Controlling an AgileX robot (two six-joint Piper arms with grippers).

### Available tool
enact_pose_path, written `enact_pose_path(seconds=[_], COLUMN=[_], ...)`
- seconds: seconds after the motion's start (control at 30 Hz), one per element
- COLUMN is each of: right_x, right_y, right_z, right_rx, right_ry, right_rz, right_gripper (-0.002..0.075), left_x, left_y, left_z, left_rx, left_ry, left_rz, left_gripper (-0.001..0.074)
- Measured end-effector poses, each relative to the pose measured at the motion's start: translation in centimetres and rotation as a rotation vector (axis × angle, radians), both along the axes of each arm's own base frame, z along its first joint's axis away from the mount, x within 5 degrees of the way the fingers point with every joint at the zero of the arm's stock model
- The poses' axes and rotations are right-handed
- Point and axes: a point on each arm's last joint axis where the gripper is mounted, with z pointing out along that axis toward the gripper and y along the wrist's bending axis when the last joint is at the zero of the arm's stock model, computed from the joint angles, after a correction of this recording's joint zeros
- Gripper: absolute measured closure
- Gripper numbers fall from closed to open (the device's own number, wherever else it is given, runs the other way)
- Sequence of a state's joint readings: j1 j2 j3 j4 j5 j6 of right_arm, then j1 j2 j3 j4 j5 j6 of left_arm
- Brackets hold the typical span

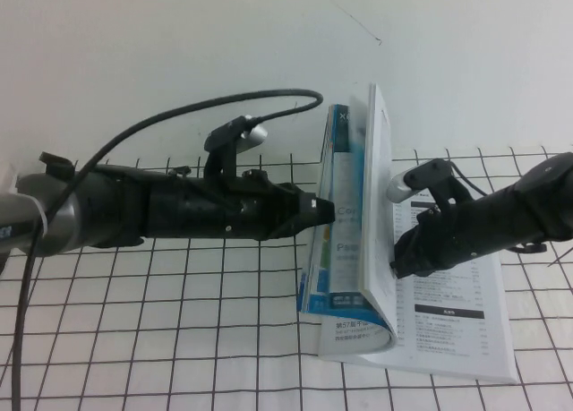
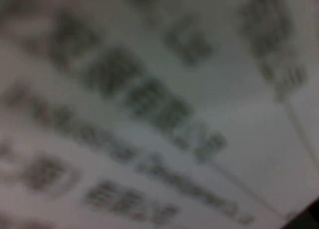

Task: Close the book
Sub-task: 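Close the open booklet and leave it lying on the table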

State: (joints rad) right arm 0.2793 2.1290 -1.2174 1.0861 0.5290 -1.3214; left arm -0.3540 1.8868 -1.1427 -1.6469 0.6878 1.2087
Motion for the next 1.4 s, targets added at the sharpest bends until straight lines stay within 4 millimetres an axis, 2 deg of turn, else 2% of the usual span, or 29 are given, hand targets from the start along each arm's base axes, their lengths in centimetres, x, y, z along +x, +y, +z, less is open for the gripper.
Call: enact_pose_path(seconds=[0.2,0.3,0.4,0.5,0.7,0.87,1.0,1.1,1.23,1.33,1.4], right_x=[-0.5,-1.4,-2.3,-3.0,-5.2,-8.9,-12.6,-15.5,-19.4,-22.3,-24.2], right_y=[-0.4,-1.3,-3.0,-4.6,-7.4,-9.3,-10.2,-10.8,-11.7,-12.6,-13.2], right_z=[1.9,3.1,4.7,7.8,15.3,21.6,25.6,28.1,30.0,29.7,28.7], right_rx=[-0.134,-0.264,-0.443,-0.574,-0.748,-0.76,-0.678,-0.591,-0.505,-0.467,-0.45], right_ry=[-0.015,-0.003,-0.009,-0.056,-0.205,-0.322,-0.396,-0.455,-0.538,-0.572,-0.586], right_rz=[0.031,0.067,0.106,0.081,-0.056,-0.156,-0.235,-0.296,-0.342,-0.375,-0.39], right_gripper=[0.0729,0.0729,0.0729,0.0729,0.0729,0.0729,0.0729,0.0729,0.0729,0.0729,0.0729], left_x=[-1.1,-1.9,-2.6,-3.3,-4.8,-5.8,-6.9,-7.9,-9.5,-11.2,-12.4], left_y=[-0.6,-0.8,-0.6,-0.3,0.4,2.2,4.2,5.3,6.8,8.1,9.1], left_z=[2.8,4.5,6.6,8.3,11.7,14.2,15.7,16.7,17.4,17.2,16.5], left_rx=[-0.082,-0.082,-0.087,-0.1,-0.1,0.104,0.308,0.393,0.423,0.42,0.431], left_ry=[-0.075,-0.155,-0.238,-0.294,-0.424,-0.586,-0.646,-0.654,-0.654,-0.69,-0.723], left_rz=[-0.114,-0.153,-0.168,-0.177,-0.174,-0.078,0.001,0.045,0.139,0.238,0.295], left_gripper=[0.0738,0.0738,0.0738,0.0738,0.0738,0.0738,0.0738,0.0738,0.0738,0.0738,0.0738])
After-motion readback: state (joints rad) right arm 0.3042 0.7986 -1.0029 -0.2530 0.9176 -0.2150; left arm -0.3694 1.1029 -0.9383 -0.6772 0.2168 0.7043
